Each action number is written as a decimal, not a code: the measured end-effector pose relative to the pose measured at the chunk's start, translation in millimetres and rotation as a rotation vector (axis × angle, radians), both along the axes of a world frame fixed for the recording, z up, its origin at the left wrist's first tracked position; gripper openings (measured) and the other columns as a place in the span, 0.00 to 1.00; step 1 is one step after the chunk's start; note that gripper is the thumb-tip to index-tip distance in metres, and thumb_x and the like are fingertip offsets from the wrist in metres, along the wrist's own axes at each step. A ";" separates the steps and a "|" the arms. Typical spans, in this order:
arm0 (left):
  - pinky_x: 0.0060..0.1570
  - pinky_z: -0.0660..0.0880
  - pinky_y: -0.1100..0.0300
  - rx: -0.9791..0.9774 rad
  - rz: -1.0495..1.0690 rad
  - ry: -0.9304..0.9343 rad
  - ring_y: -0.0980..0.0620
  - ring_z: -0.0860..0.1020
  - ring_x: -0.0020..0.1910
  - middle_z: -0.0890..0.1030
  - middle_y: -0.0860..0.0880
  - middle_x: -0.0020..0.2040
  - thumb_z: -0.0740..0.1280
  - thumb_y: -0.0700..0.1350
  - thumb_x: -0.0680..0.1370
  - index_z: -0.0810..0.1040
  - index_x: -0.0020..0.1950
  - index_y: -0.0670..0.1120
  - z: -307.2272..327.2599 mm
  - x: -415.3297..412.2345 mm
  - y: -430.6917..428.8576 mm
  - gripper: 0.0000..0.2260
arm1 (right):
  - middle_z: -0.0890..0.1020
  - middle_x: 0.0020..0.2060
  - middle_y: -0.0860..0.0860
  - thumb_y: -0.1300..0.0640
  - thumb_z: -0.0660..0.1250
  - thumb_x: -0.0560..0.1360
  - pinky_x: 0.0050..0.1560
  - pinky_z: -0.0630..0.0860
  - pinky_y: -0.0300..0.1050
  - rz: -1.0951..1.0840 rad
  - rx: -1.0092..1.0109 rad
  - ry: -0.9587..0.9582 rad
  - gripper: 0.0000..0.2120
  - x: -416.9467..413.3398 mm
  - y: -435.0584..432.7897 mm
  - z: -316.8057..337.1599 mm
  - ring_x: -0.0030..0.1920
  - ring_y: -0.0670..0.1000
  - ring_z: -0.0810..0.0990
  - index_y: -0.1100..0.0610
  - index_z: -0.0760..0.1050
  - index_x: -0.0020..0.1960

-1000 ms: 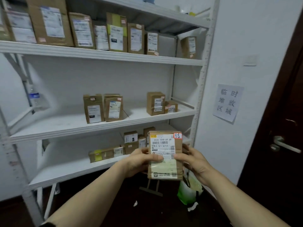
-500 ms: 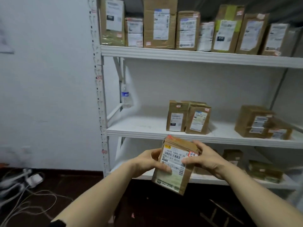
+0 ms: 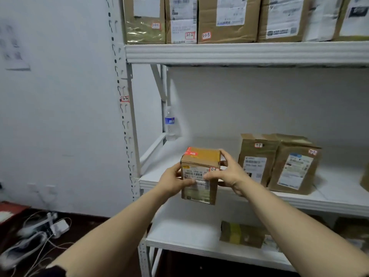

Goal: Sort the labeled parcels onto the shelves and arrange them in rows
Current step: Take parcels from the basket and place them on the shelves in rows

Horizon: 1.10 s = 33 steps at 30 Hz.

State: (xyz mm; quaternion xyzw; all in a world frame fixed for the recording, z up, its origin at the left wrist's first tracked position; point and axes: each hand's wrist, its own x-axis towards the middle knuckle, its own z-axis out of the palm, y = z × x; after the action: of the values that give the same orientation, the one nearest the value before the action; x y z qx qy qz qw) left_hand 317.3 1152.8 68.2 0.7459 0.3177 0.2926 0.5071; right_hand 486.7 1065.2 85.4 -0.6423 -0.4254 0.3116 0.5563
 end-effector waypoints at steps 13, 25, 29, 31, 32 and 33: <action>0.45 0.80 0.61 0.135 0.055 0.175 0.55 0.81 0.46 0.82 0.52 0.51 0.73 0.34 0.70 0.72 0.66 0.51 -50.5 61.6 88.9 0.27 | 0.81 0.50 0.46 0.70 0.71 0.70 0.49 0.78 0.40 -0.120 0.052 0.052 0.31 29.6 79.1 -53.9 0.53 0.48 0.79 0.45 0.68 0.65; 0.52 0.75 0.59 0.222 0.060 0.352 0.49 0.80 0.52 0.83 0.49 0.55 0.73 0.41 0.71 0.76 0.60 0.47 -69.3 101.4 121.4 0.18 | 0.79 0.59 0.52 0.71 0.69 0.71 0.57 0.74 0.41 -0.279 -0.180 -0.171 0.29 46.6 113.4 -92.9 0.60 0.52 0.77 0.57 0.66 0.68; 0.53 0.76 0.57 0.226 0.056 0.358 0.49 0.80 0.52 0.82 0.49 0.55 0.72 0.43 0.73 0.76 0.60 0.47 -73.7 105.1 127.9 0.16 | 0.78 0.60 0.53 0.71 0.68 0.72 0.58 0.73 0.41 -0.314 -0.198 -0.161 0.27 49.3 119.7 -98.6 0.61 0.53 0.77 0.58 0.66 0.68; 0.53 0.76 0.56 0.226 0.046 0.373 0.48 0.80 0.52 0.82 0.49 0.55 0.72 0.43 0.73 0.75 0.59 0.46 -76.9 103.6 128.5 0.16 | 0.78 0.60 0.53 0.70 0.69 0.71 0.59 0.73 0.41 -0.328 -0.223 -0.152 0.28 47.6 119.1 -100.8 0.61 0.53 0.77 0.58 0.65 0.68; 0.52 0.76 0.55 0.226 0.043 0.386 0.48 0.80 0.52 0.82 0.48 0.55 0.72 0.44 0.73 0.74 0.58 0.45 -78.0 102.4 128.1 0.16 | 0.77 0.60 0.53 0.69 0.70 0.70 0.61 0.73 0.43 -0.337 -0.240 -0.158 0.30 45.7 118.3 -101.6 0.61 0.53 0.77 0.58 0.64 0.68; 0.50 0.77 0.55 0.226 0.042 0.399 0.47 0.80 0.51 0.82 0.47 0.54 0.72 0.45 0.73 0.73 0.57 0.43 -78.8 100.8 127.2 0.16 | 0.76 0.62 0.53 0.66 0.72 0.69 0.63 0.73 0.47 -0.354 -0.252 -0.167 0.32 43.3 116.6 -102.6 0.63 0.53 0.76 0.58 0.63 0.69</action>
State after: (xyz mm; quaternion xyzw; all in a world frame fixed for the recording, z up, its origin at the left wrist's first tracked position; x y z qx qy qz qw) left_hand 418.1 1279.9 -10.6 0.8342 0.3924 0.1834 0.3413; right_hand 530.0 1181.8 -17.2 -0.7950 -0.3081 0.2056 0.4805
